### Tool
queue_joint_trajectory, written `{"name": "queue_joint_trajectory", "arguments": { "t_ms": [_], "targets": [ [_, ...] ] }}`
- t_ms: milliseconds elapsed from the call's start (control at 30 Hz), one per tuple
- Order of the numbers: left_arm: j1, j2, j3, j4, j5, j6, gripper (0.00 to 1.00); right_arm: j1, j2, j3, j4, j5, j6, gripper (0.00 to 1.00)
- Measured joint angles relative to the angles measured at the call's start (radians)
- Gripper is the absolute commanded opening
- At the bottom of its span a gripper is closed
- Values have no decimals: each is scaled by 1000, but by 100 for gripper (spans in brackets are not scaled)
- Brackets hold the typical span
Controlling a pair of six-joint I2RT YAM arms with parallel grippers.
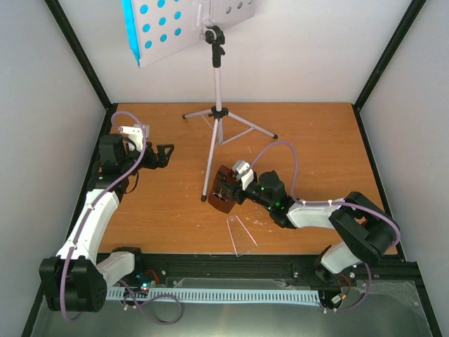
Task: Pack up the instrument practice props
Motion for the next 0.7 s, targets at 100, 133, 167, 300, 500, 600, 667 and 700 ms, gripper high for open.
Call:
{"name": "queue_joint_trajectory", "arguments": {
  "t_ms": [100, 133, 167, 300, 500, 600, 667, 700],
  "targets": [
    [0, 0, 0, 0, 2, 0, 99, 0, 0, 12, -21, 12, 13, 61],
    [0, 0, -1, 0, 2, 0, 100, 0, 0, 15, -28, 18, 16, 61],
    [0, 0, -2, 0, 3, 0, 99, 0, 0, 18, -34, 23, 19, 62],
    [0, 0, -2, 0, 6, 0, 100, 0, 0, 27, -52, 37, 33, 62],
    [0, 0, -2, 0, 10, 0, 100, 0, 0, 34, -69, 46, 48, 61],
    [0, 0, -3, 0, 10, 1, 99, 0, 0, 34, -69, 49, 53, 61],
    [0, 0, -3, 0, 11, 1, 100, 0, 0, 34, -69, 50, 56, 60],
    [0, 0, -3, 0, 12, 1, 100, 0, 0, 34, -69, 51, 57, 60]
  ]
}}
